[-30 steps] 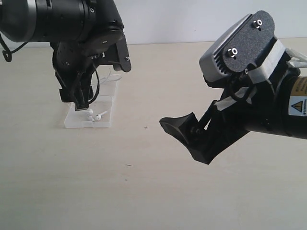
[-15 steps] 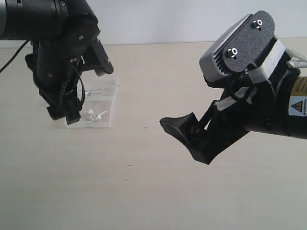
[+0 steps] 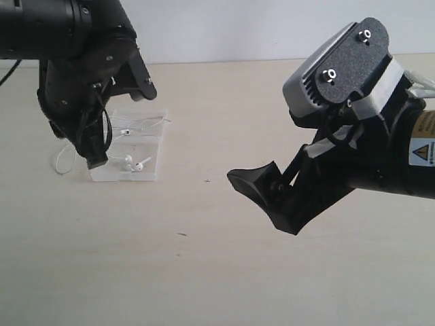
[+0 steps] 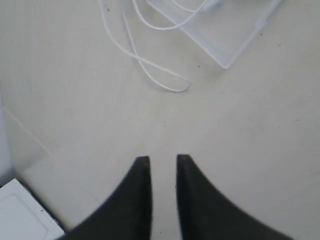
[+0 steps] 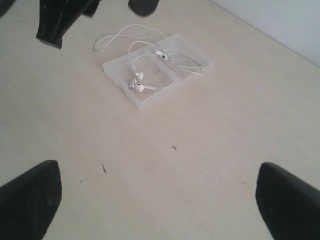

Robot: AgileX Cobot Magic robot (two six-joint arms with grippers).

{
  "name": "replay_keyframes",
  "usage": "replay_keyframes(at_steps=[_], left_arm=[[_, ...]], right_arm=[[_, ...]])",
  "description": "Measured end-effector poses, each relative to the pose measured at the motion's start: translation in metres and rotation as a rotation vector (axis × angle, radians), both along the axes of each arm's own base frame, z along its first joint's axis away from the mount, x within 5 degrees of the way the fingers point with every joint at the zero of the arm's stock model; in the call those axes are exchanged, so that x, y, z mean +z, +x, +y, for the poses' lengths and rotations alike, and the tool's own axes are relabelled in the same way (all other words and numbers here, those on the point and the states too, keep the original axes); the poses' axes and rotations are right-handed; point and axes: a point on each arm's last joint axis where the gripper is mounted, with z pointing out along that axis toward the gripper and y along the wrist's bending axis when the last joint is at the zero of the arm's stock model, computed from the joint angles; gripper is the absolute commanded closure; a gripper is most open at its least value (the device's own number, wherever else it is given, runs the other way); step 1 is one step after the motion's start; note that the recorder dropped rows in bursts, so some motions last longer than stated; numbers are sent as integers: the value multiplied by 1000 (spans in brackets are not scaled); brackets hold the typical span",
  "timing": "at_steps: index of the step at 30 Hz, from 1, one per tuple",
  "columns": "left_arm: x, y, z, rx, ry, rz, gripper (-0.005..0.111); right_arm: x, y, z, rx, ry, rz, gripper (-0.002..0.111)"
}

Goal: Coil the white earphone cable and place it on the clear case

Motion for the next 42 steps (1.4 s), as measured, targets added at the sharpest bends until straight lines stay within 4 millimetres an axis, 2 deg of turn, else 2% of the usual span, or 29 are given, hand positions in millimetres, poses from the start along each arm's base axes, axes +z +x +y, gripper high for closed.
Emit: replay_keyframes(at_steps=[4, 9, 11, 13, 16, 19, 22, 25, 29, 36, 40, 42], left_arm=[[30, -9, 0, -10, -147, -130, 107], [67, -34, -4, -36, -503, -300, 107], [81, -51, -3, -54, -661, -369, 107], [90, -71, 2, -84, -800, -442, 107], [88, -106, 16, -116, -948, -530, 107], [76, -143, 35, -124, -1067, -610, 107], [63, -180, 55, -127, -1194, -701, 107], [45, -209, 71, -120, -1318, -774, 107], [23, -235, 85, -140, -1442, -858, 107], [-12, -257, 97, -151, -1549, -920, 107], [-16, -263, 101, -147, -1587, -950, 107], [-16, -266, 103, -132, -1600, -957, 107]], right_arm=[[-2, -1, -1, 0, -17, 20, 3], [-7, -4, -3, 4, -62, 68, 4], [-8, -5, -4, 5, -79, 86, 8], [-9, -6, -5, 6, -92, 100, 18], [-7, -9, -7, 4, -86, 107, 39], [-1, -13, -10, -8, -46, 119, 59], [6, -18, -12, -24, 14, 137, 74], [10, -22, -14, -40, 67, 175, 84], [9, -25, -14, -49, 83, 227, 89], [7, -27, -14, -48, 75, 253, 89], [6, -29, -15, -29, 47, 257, 90], [6, -31, -17, -27, 58, 233, 95]])
